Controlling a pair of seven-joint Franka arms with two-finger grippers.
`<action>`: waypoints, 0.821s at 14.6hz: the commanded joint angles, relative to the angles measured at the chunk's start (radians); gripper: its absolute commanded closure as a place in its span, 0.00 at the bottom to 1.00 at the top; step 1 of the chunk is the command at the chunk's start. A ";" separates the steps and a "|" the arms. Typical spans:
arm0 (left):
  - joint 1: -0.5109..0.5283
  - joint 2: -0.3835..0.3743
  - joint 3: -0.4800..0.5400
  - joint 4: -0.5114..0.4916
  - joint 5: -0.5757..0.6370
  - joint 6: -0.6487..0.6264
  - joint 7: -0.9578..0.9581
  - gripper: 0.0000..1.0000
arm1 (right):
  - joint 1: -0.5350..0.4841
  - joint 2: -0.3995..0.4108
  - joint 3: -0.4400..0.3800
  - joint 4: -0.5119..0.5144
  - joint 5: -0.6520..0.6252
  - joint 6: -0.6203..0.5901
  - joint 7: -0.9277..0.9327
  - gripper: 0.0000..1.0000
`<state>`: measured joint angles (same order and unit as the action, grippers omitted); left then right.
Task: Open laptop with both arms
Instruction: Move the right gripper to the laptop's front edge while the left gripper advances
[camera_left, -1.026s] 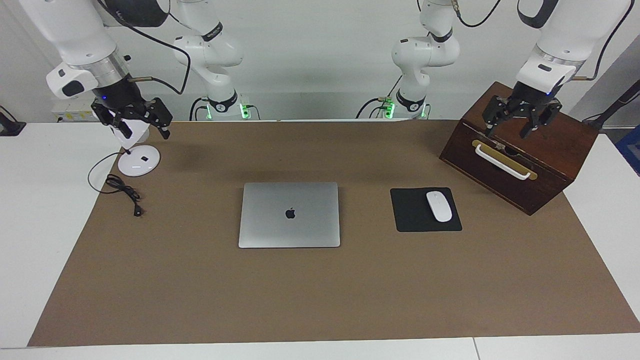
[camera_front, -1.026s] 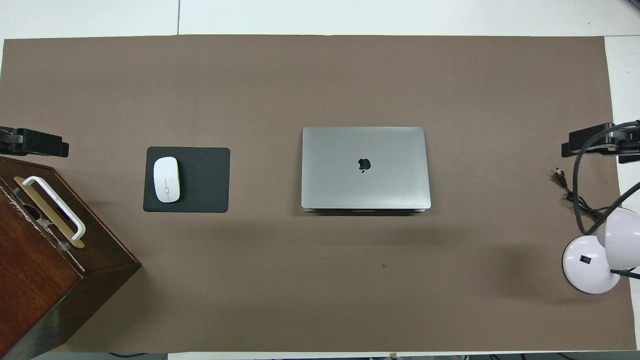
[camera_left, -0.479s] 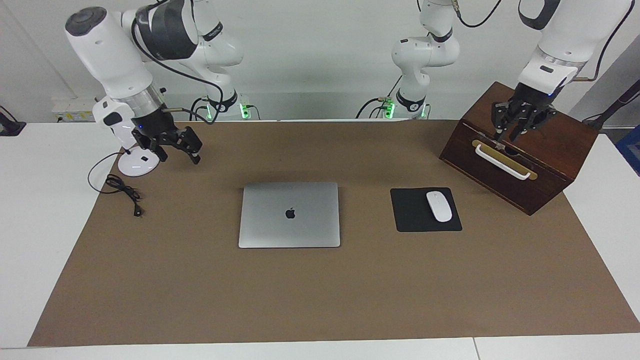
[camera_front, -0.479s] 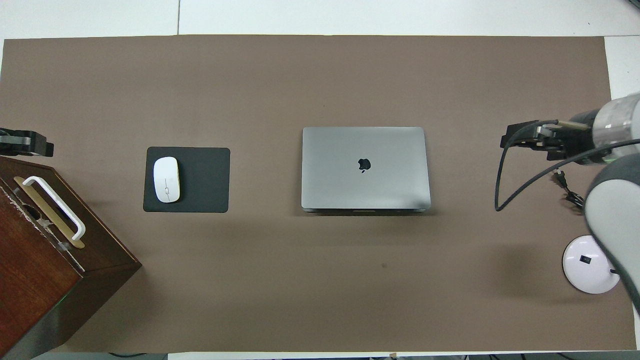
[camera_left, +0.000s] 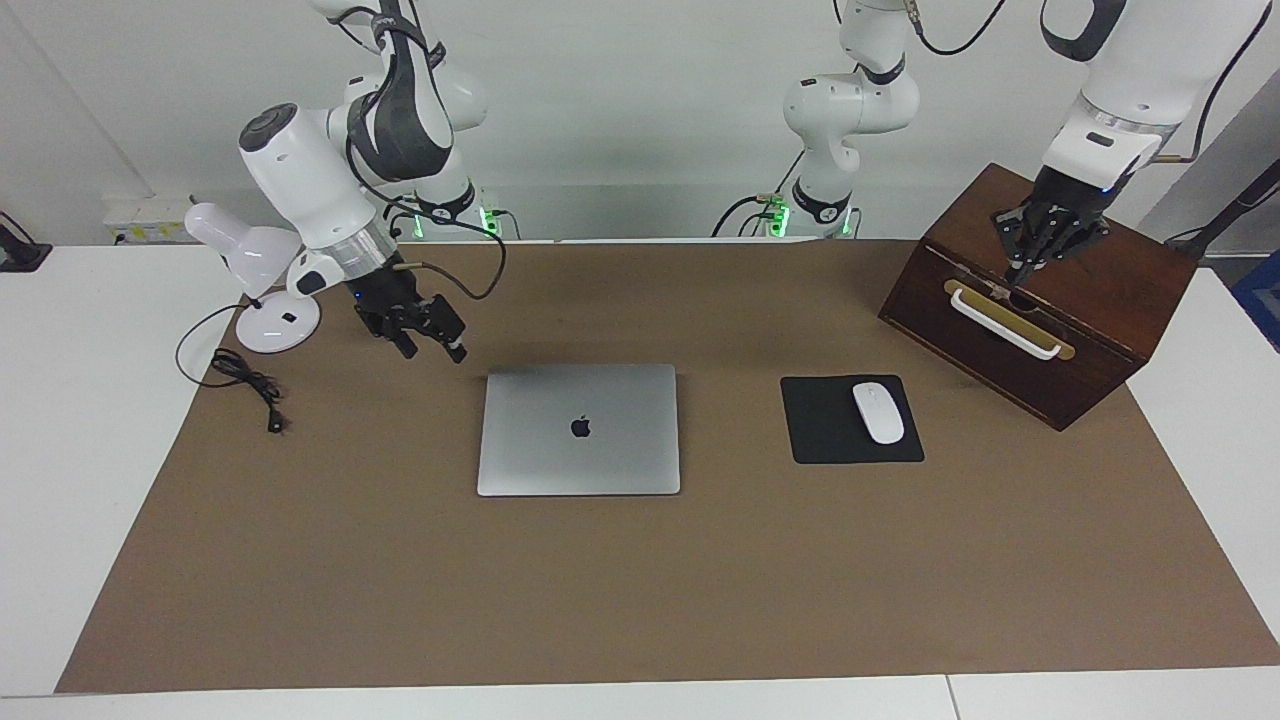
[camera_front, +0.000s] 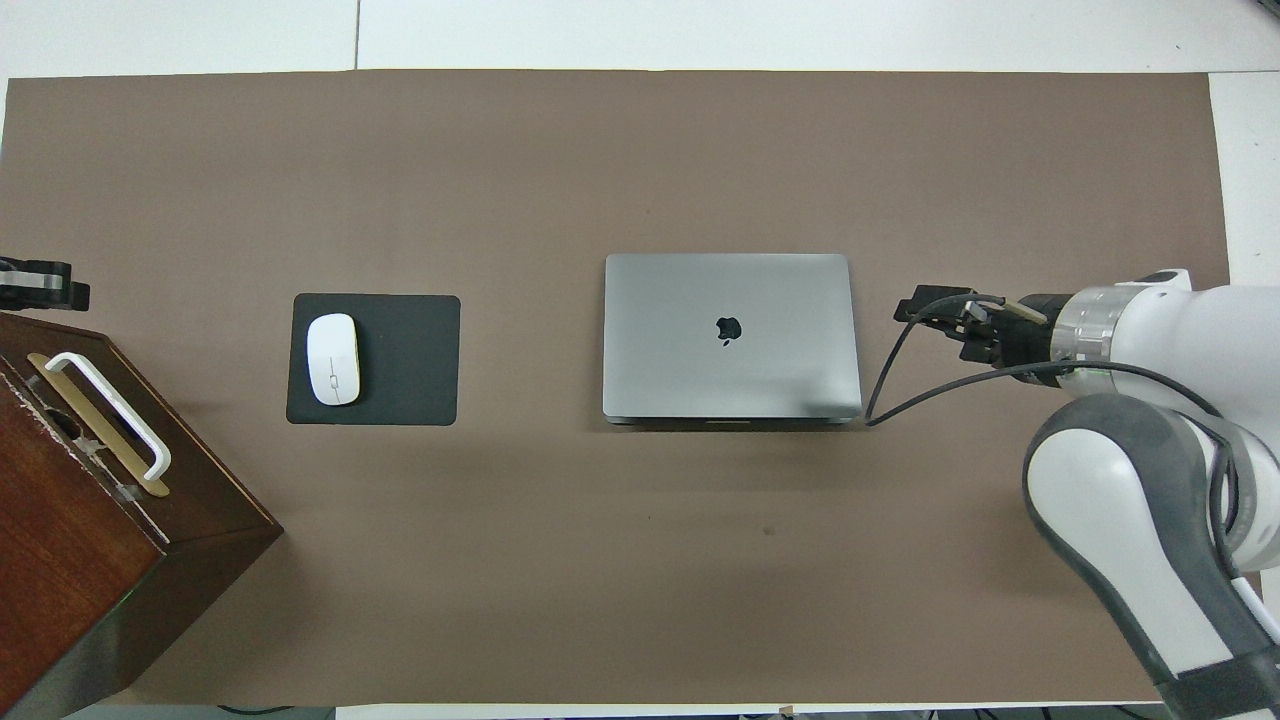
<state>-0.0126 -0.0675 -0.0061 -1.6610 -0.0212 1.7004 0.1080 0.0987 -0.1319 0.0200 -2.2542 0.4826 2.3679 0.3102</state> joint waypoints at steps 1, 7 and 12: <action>-0.010 -0.110 -0.008 -0.214 0.000 0.163 0.016 1.00 | 0.064 -0.035 0.002 -0.090 0.070 0.120 0.152 0.00; -0.087 -0.265 -0.008 -0.554 -0.051 0.471 0.038 1.00 | 0.246 0.012 0.002 -0.202 0.117 0.414 0.432 0.00; -0.202 -0.333 -0.008 -0.821 -0.051 0.796 0.042 1.00 | 0.345 0.077 0.002 -0.219 0.249 0.597 0.434 0.00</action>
<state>-0.1712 -0.3421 -0.0277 -2.3557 -0.0597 2.3751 0.1305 0.4175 -0.0711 0.0238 -2.4648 0.6875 2.9103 0.7335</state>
